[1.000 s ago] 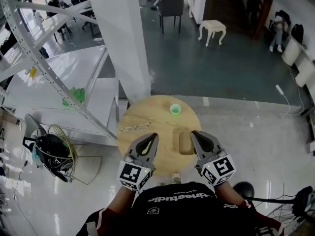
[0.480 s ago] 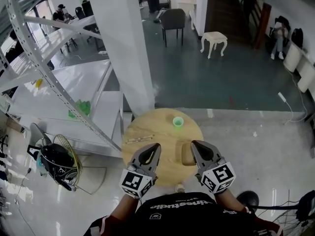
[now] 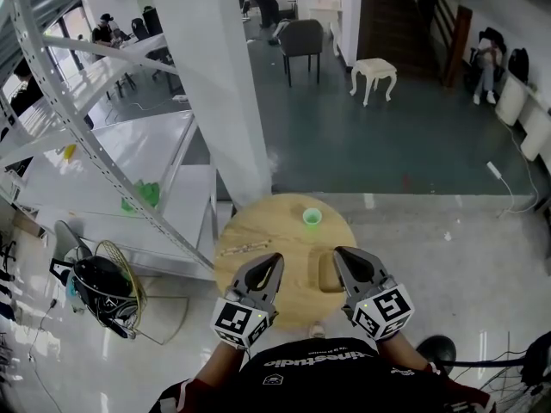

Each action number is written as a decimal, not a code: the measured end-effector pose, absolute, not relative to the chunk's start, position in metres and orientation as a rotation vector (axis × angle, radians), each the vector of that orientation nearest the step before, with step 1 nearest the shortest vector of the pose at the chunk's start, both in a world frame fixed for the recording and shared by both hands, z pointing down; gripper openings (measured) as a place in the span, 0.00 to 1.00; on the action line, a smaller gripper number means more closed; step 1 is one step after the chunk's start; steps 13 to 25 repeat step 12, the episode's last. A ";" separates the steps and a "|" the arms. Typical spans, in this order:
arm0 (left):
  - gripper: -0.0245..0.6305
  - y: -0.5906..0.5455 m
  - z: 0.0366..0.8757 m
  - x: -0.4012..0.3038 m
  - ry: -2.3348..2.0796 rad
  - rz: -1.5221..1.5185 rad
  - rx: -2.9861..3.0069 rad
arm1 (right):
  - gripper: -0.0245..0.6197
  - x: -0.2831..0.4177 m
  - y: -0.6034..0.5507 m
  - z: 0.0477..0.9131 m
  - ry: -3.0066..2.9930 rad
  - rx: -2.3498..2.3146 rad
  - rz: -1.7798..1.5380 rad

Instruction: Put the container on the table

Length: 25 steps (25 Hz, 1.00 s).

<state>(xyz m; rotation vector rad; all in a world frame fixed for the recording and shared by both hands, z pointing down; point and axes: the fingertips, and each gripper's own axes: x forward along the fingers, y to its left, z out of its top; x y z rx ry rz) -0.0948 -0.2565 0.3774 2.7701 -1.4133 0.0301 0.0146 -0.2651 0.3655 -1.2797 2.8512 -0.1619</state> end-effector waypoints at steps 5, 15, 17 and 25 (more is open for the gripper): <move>0.07 -0.257 0.376 -0.098 -1.414 0.014 2.775 | 0.06 0.010 -0.264 0.364 2.859 -1.276 -0.155; 0.07 -0.251 0.379 -0.091 -1.397 0.021 2.764 | 0.06 0.015 -0.259 0.364 2.856 -1.275 -0.162; 0.07 -0.251 0.379 -0.091 -1.397 0.021 2.764 | 0.06 0.015 -0.259 0.364 2.856 -1.275 -0.162; 0.07 -0.251 0.379 -0.091 -1.397 0.021 2.764 | 0.06 0.015 -0.259 0.364 2.856 -1.275 -0.162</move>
